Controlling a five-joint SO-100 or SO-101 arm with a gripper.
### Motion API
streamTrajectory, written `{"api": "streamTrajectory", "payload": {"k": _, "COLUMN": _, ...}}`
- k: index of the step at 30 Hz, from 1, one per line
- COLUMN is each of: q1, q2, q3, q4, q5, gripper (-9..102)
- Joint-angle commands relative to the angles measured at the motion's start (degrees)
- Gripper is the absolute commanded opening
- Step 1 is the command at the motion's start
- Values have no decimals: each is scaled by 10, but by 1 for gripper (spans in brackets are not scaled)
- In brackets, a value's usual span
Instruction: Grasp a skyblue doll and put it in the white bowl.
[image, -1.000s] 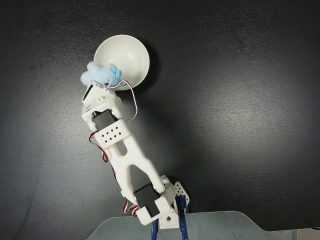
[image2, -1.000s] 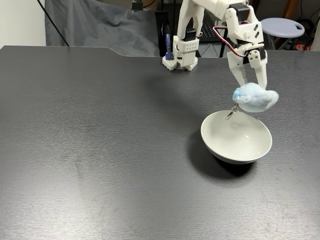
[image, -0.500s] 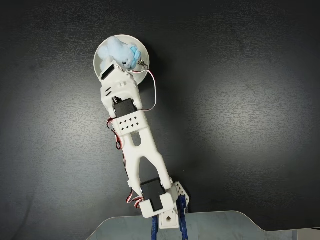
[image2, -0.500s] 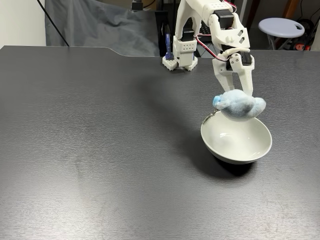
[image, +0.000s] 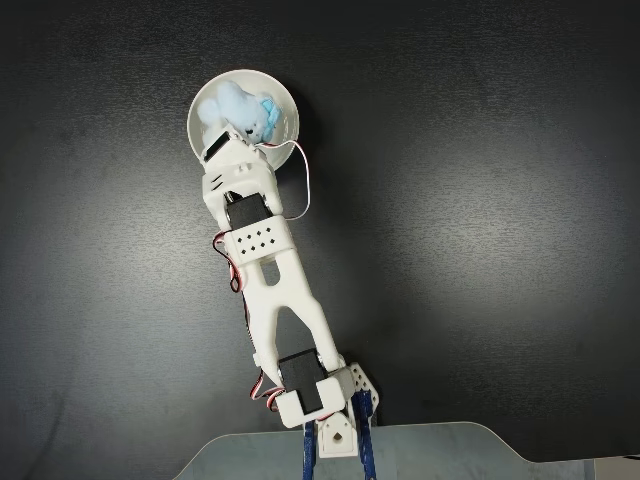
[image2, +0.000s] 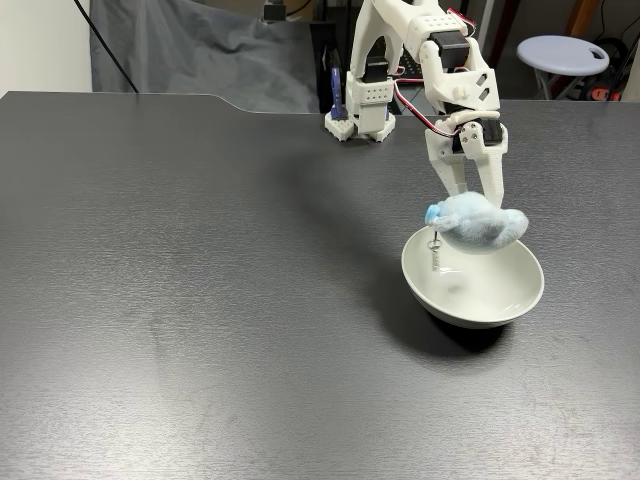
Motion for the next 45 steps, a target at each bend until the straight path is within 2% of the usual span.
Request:
{"api": "streamTrajectory", "payload": {"k": 1, "q1": 1, "q2": 17, "q3": -42, "q4": -4, "q5": -4, "gripper": 26}}
{"api": "streamTrajectory", "payload": {"k": 5, "q1": 1, "q2": 17, "q3": -42, "q4": -4, "q5": -4, "gripper": 39}}
{"api": "streamTrajectory", "payload": {"k": 18, "q1": 18, "q2": 32, "q3": -51, "q4": -12, "q5": 3, "gripper": 39}}
{"api": "streamTrajectory", "payload": {"k": 24, "q1": 160, "q2": 197, "q3": -41, "q4": -1, "q5": 11, "gripper": 39}}
{"api": "streamTrajectory", "payload": {"k": 27, "q1": 244, "q2": 257, "q3": -39, "q4": 51, "q5": 45, "gripper": 39}}
{"api": "streamTrajectory", "payload": {"k": 31, "q1": 289, "q2": 367, "q3": -48, "q4": 229, "q5": 63, "gripper": 38}}
{"api": "streamTrajectory", "payload": {"k": 33, "q1": 293, "q2": 446, "q3": -48, "q4": 323, "q5": 64, "gripper": 35}}
{"api": "streamTrajectory", "payload": {"k": 35, "q1": 293, "q2": 526, "q3": -48, "q4": 389, "q5": 64, "gripper": 26}}
{"api": "streamTrajectory", "payload": {"k": 39, "q1": 291, "q2": 650, "q3": -41, "q4": 421, "q5": 64, "gripper": -2}}
{"api": "streamTrajectory", "payload": {"k": 45, "q1": 272, "q2": 670, "q3": -34, "q4": 421, "q5": 64, "gripper": 0}}
